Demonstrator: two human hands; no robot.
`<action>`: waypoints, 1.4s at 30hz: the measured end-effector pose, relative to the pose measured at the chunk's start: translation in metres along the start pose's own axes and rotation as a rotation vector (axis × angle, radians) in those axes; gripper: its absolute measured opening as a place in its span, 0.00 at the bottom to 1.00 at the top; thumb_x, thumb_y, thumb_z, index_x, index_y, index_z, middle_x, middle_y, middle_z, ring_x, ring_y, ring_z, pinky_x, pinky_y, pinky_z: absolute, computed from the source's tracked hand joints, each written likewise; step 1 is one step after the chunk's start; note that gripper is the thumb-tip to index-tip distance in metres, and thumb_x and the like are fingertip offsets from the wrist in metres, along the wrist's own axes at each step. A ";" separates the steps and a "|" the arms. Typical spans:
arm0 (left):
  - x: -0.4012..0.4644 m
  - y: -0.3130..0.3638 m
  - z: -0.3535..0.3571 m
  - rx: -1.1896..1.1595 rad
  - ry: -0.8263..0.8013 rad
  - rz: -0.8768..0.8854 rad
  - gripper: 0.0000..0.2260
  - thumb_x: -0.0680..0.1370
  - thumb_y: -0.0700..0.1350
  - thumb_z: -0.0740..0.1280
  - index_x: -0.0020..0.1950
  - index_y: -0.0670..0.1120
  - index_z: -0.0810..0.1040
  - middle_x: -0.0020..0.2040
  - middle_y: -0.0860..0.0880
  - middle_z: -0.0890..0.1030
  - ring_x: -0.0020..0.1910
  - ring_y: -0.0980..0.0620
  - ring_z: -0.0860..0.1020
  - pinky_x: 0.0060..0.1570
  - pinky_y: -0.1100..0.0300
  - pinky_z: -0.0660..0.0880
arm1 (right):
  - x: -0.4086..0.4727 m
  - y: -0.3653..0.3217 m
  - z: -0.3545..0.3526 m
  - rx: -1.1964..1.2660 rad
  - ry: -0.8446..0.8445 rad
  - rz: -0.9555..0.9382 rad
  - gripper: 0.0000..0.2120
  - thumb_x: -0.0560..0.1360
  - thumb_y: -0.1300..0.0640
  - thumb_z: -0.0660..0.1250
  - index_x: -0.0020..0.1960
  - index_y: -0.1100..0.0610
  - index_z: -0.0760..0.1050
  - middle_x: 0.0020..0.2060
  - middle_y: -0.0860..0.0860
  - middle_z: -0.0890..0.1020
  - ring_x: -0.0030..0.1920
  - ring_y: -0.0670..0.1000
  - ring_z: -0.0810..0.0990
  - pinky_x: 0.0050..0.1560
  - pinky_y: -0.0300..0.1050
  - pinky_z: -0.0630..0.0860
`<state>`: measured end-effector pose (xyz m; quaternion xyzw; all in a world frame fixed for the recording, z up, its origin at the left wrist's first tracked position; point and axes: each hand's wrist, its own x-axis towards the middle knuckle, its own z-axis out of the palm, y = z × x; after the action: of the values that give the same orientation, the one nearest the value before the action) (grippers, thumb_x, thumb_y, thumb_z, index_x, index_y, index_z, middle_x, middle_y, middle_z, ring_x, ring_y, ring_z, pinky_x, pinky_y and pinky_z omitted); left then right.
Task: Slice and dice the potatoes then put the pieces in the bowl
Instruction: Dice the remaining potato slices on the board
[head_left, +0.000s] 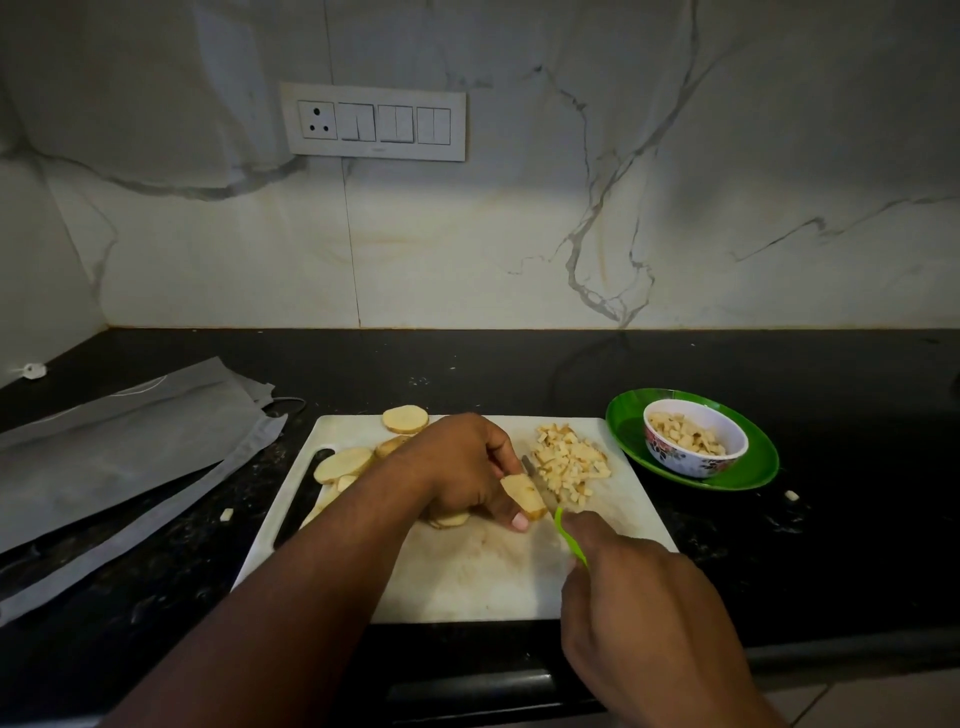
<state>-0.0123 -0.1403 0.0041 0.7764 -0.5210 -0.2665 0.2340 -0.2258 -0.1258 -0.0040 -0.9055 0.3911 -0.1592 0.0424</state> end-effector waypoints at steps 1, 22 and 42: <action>0.000 0.000 0.001 0.003 0.005 -0.002 0.20 0.63 0.50 0.86 0.52 0.52 0.85 0.50 0.55 0.84 0.51 0.54 0.82 0.55 0.54 0.82 | 0.000 0.000 0.000 0.002 0.000 -0.009 0.23 0.78 0.45 0.55 0.73 0.42 0.62 0.53 0.48 0.82 0.52 0.52 0.81 0.52 0.45 0.77; 0.001 0.008 0.002 -0.010 0.000 -0.081 0.18 0.62 0.47 0.87 0.48 0.50 0.86 0.50 0.53 0.85 0.51 0.52 0.82 0.59 0.49 0.81 | -0.055 0.008 -0.012 0.009 -0.072 -0.033 0.19 0.68 0.44 0.67 0.57 0.29 0.72 0.37 0.42 0.82 0.33 0.39 0.81 0.32 0.34 0.76; -0.001 0.008 0.001 0.026 0.025 -0.072 0.18 0.62 0.49 0.87 0.46 0.51 0.84 0.47 0.53 0.84 0.50 0.52 0.81 0.57 0.51 0.81 | -0.026 -0.007 0.001 -0.016 0.022 -0.008 0.17 0.65 0.38 0.70 0.53 0.33 0.79 0.34 0.43 0.83 0.32 0.40 0.81 0.35 0.33 0.75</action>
<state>-0.0189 -0.1425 0.0083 0.8008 -0.4932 -0.2583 0.2207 -0.2372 -0.1020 -0.0104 -0.9055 0.3892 -0.1663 0.0303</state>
